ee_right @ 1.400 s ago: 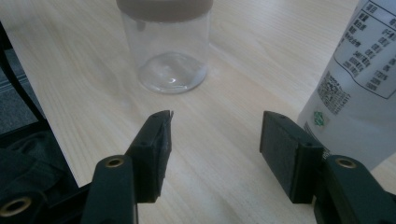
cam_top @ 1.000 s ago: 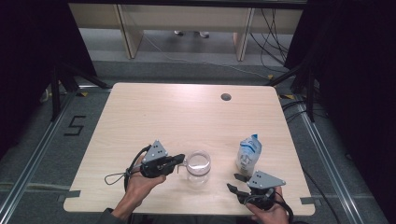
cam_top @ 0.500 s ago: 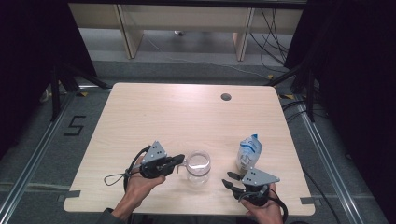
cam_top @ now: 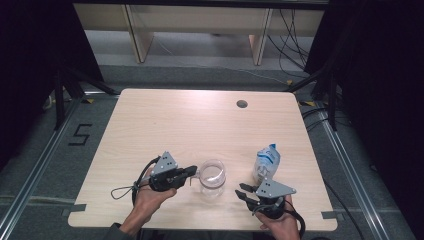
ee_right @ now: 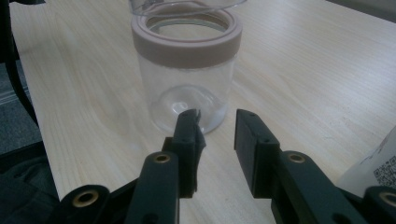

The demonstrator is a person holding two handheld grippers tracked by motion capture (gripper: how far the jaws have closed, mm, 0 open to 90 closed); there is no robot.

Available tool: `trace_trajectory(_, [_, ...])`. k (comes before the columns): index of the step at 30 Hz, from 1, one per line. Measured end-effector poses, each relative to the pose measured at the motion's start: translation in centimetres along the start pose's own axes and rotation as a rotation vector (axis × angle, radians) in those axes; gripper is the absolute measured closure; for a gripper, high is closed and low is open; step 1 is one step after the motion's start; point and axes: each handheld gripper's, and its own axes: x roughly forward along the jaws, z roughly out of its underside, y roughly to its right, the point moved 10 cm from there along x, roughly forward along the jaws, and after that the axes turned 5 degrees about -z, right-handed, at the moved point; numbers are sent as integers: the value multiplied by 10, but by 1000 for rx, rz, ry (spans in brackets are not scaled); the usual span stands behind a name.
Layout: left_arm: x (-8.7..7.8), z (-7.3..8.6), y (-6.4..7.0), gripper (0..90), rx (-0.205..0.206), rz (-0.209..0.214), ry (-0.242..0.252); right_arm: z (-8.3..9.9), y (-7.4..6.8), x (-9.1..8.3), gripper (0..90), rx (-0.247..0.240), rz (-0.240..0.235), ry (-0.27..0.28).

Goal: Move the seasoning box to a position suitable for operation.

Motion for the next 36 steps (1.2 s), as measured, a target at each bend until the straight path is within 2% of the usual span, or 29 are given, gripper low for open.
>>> trace_trajectory(7, [0, 0, 0, 893, 2, 1, 0, -7, -1, 0, 785, -21, -5, 27])
trace_trajectory(10, [0, 0, 0, 893, 4, 1, 1, -12, 1, 0, 806, -16, 8, 55])
trace_trajectory(11, [0, 0, 0, 893, 4, 2, 1, -12, 0, -1, 816, -2, -2, 47])
trace_trajectory(12, [0, 0, 0, 893, 5, 2, 1, -15, 1, 1, 824, -11, 0, 69])
trace_trajectory(13, [0, 0, 0, 893, 3, 1, 1, -15, -2, 1, 830, 19, -3, 69])
trace_trajectory(14, [0, 0, 0, 893, 4, 1, 2, -16, -1, 1, 834, 9, -7, 64])
trace_trajectory(15, [0, 0, 0, 892, 3, 1, 2, -18, 3, 2, 839, -40, -6, 69])
trace_trajectory(16, [0, 0, 0, 893, 3, 1, 2, -17, -1, 2, 845, 9, -18, 54])
trace_trajectory(17, [0, 1, 0, 892, 1, 2, 2, -18, -2, 4, 850, 5, -29, 59])
trace_trajectory(18, [0, 1, 0, 893, 1, 2, 2, -21, 1, 5, 854, -11, -14, 75])
trace_trajectory(20, [0, 1, 0, 893, 1, 2, 2, -22, -2, 7, 860, 9, -37, 67])
trace_trajectory(21, [0, 1, 0, 893, 0, 2, 3, -24, 1, 7, 862, -5, -13, 77])
trace_trajectory(23, [-1, 1, 0, 893, 1, 2, 3, -26, 0, 9, 866, -23, -27, 77])
trace_trajectory(24, [-1, 1, 0, 892, 1, 2, 3, -27, 0, 10, 867, -17, -16, 90])
trace_trajectory(25, [-1, 1, 0, 893, 1, 2, 3, -26, -2, 10, 869, -11, -34, 73])
trace_trajectory(28, [-1, 1, 0, 893, 2, 2, 3, -30, -1, 11, 874, -29, -25, 84])
trace_trajectory(30, [-1, 1, 0, 893, 2, 2, 3, -31, -1, 11, 874, -16, -23, 87])
trace_trajectory(36, [-1, 1, 0, 893, -2, 3, 7, -33, 0, 12, 878, -20, -25, 92])
